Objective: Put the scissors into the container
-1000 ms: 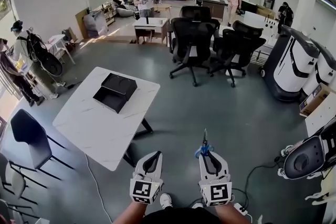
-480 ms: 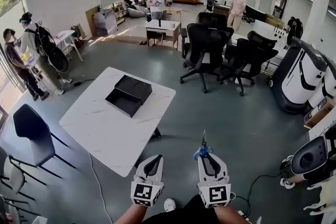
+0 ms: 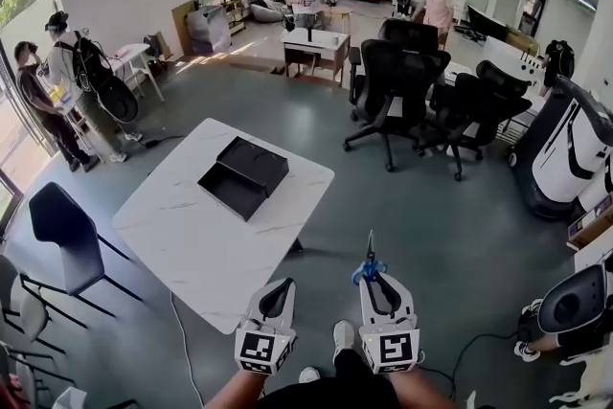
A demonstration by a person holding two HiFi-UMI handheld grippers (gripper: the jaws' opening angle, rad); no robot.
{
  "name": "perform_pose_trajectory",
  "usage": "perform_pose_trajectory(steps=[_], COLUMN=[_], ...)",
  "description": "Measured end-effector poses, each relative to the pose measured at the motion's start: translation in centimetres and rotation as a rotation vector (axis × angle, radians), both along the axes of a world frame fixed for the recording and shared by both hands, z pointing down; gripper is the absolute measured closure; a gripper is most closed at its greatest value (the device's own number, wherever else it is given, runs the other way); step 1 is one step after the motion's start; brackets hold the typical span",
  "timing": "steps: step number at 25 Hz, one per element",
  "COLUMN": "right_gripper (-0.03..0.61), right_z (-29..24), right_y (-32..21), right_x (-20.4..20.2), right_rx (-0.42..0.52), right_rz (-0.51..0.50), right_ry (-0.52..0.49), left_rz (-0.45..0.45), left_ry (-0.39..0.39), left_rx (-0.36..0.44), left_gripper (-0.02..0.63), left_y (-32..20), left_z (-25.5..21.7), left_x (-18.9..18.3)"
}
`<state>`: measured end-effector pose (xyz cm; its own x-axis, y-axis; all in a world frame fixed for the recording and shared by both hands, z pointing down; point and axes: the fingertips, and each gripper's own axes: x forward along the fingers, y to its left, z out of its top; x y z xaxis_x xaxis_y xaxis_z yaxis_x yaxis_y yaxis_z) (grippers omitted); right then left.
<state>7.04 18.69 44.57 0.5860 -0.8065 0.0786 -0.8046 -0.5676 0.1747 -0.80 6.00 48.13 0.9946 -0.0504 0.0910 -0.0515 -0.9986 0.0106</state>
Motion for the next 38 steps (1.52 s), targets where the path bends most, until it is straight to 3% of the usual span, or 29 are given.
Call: perform_pose_trajectory(steps=[11,20,31,38], right_gripper=[0.498,0.498,0.497,0.497], right_z=[1.3,2.2,2.1,2.7], right_y=[-5.2,-8.1,-12.2,-17.9], right_x=[8.1,11.9,12.9,11.6], right_rx=[-0.027,-0.032,-0.010,-0.024], right_rz=[-0.115,-0.251,-0.415,-0.505], right_ry=[-0.043,-0.070,-0.112,-0.111], left_rz=[-0.134,-0.248,-0.415,-0.485], left_ry=[-0.044,-0.071,-0.086,-0.090], left_rx=[0.018,0.022,0.003,-0.007], left_gripper=[0.604,0.604,0.604,0.604], left_y=[-4.9,-6.3,-8.9,-13.2], left_z=[0.4,0.6,0.8,1.6], left_x=[6.1,8.7,8.4,7.2])
